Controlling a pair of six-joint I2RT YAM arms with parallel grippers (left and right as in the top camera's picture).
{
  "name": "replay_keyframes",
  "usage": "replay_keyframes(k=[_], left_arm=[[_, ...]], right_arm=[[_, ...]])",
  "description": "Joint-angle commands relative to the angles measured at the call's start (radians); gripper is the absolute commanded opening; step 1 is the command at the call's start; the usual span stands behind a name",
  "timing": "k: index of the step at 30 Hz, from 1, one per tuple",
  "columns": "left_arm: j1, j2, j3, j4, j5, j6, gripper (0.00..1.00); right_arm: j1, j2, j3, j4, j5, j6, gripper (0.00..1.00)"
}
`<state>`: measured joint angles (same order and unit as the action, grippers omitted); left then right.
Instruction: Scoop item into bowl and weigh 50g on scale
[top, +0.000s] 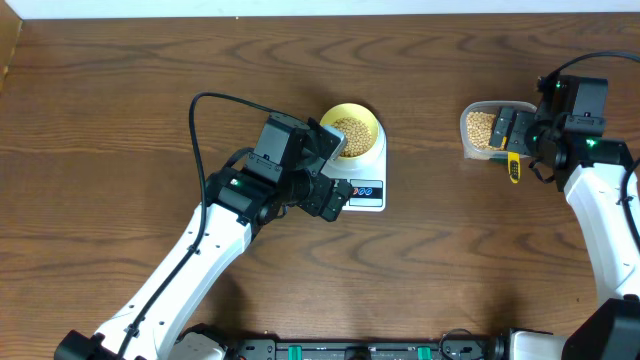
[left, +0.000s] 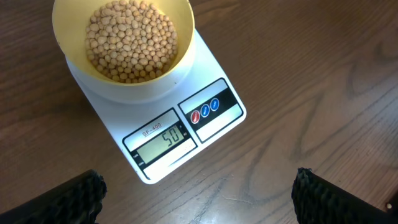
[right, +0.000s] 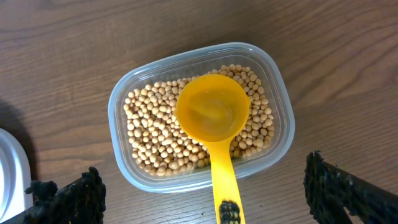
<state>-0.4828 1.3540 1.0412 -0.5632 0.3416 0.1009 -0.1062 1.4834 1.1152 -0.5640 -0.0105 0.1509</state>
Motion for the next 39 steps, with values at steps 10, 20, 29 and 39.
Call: replay_keyframes(k=[10,20,29,39], left_arm=[[-0.001,0.006,-0.103,0.146,0.005,-0.034,0.98],[0.000,0.006,-0.105,0.150,-0.014,-0.036,0.98],[0.000,0.006,-0.105,0.151,-0.014,-0.036,0.97],[0.000,0.006,-0.105,0.150,-0.014,-0.035,0.98]], right_arm=[[0.002,-0.024,0.001,-0.002,0.007,-0.010,0.99],[0.002,-0.024,0.001,-0.002,0.007,-0.010,0.99],[0.002,-0.024,0.001,-0.002,0.008,-0.010,0.99],[0.002,-0.024,0.001,-0.002,0.007,-0.010,0.99]])
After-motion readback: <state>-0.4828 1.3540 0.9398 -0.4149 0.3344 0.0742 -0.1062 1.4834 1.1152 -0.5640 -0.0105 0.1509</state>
